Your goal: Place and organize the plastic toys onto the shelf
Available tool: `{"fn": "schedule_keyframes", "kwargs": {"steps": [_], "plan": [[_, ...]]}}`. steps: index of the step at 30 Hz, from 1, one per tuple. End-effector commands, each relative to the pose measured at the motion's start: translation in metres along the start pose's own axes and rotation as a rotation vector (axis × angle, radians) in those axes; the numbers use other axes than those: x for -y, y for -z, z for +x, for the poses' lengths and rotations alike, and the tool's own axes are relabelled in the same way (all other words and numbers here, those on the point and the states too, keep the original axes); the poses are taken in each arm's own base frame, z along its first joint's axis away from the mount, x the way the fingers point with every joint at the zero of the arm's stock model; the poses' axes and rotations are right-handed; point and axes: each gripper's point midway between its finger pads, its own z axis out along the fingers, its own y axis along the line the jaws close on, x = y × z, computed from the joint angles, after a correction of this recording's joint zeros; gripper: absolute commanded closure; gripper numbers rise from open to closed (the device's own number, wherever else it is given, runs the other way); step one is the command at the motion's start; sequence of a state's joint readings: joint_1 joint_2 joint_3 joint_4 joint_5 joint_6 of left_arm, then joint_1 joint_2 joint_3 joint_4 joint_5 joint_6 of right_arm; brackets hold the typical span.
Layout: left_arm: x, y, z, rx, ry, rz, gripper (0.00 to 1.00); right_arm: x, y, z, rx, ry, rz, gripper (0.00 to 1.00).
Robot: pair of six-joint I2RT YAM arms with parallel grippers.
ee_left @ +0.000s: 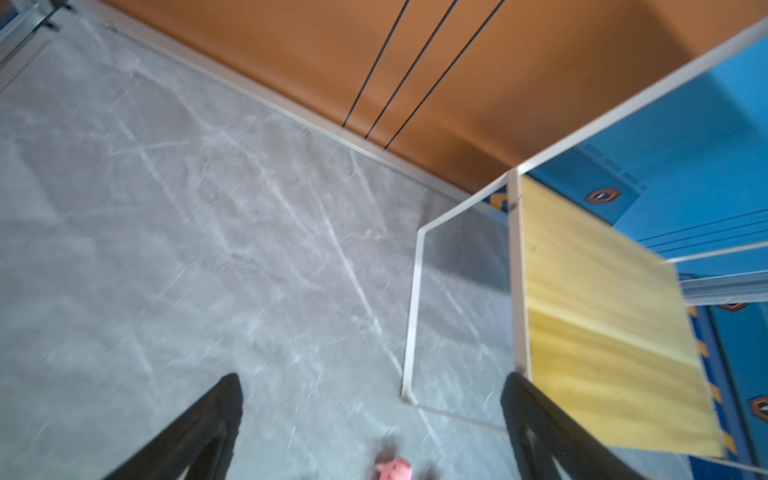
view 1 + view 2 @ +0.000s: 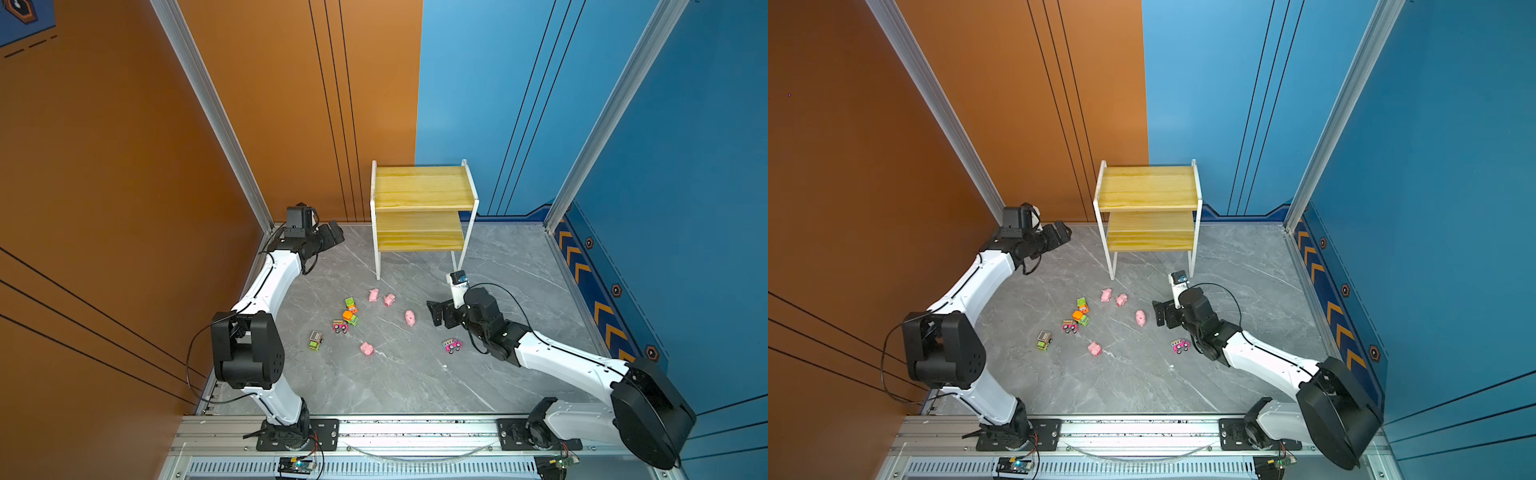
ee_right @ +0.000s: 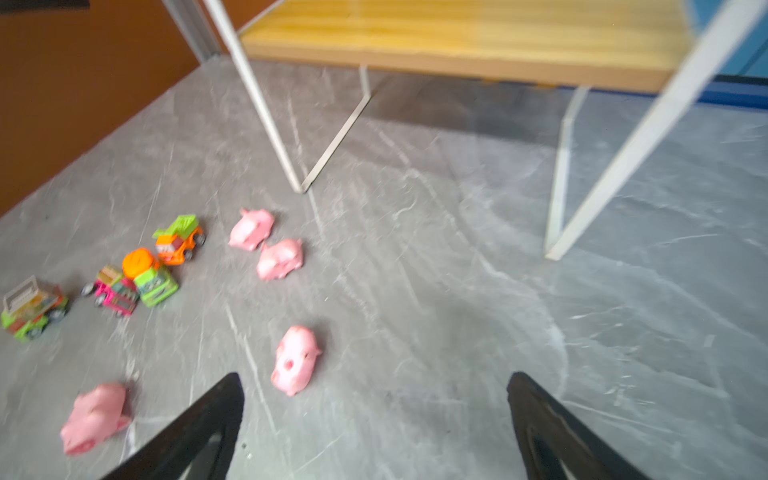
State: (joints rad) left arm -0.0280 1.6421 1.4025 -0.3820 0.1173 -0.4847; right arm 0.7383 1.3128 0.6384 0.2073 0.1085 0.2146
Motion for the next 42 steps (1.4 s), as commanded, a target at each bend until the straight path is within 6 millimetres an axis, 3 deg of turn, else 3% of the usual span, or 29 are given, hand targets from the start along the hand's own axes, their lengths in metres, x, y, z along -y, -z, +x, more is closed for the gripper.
{"fn": "schedule_keyframes", "kwargs": {"steps": [1, 5, 10, 18, 26, 33, 42], "plan": [[-0.033, 0.021, 0.038, -0.096, -0.049, -0.144, 0.02, -0.03, -0.007, 0.016, -0.071, 0.172, -0.033, 0.02], [-0.05, 0.039, 0.071, -0.158, -0.056, -0.183, 0.02, -0.046, -0.017, 0.029, -0.123, 0.26, -0.037, 0.03], [-0.058, 0.054, 0.107, -0.211, -0.072, -0.181, 0.02, -0.063, -0.027, 0.03, -0.148, 0.252, -0.08, 0.07], [-0.066, 0.069, 0.139, -0.249, -0.095, -0.166, 0.02, -0.121, -0.031, 0.049, -0.159, 0.403, -0.163, 0.11], [-0.072, 0.063, 0.157, -0.307, -0.12, -0.155, 0.01, -0.171, -0.029, 0.061, -0.133, 0.608, -0.192, 0.16], [-0.067, 0.064, 0.157, -0.317, -0.124, -0.119, 0.01, -0.19, -0.042, 0.07, -0.156, 0.694, -0.2, 0.24], [-0.063, 0.066, 0.154, -0.297, -0.106, -0.086, 0.01, -0.204, -0.061, 0.082, -0.205, 0.738, -0.227, 0.26]]}}
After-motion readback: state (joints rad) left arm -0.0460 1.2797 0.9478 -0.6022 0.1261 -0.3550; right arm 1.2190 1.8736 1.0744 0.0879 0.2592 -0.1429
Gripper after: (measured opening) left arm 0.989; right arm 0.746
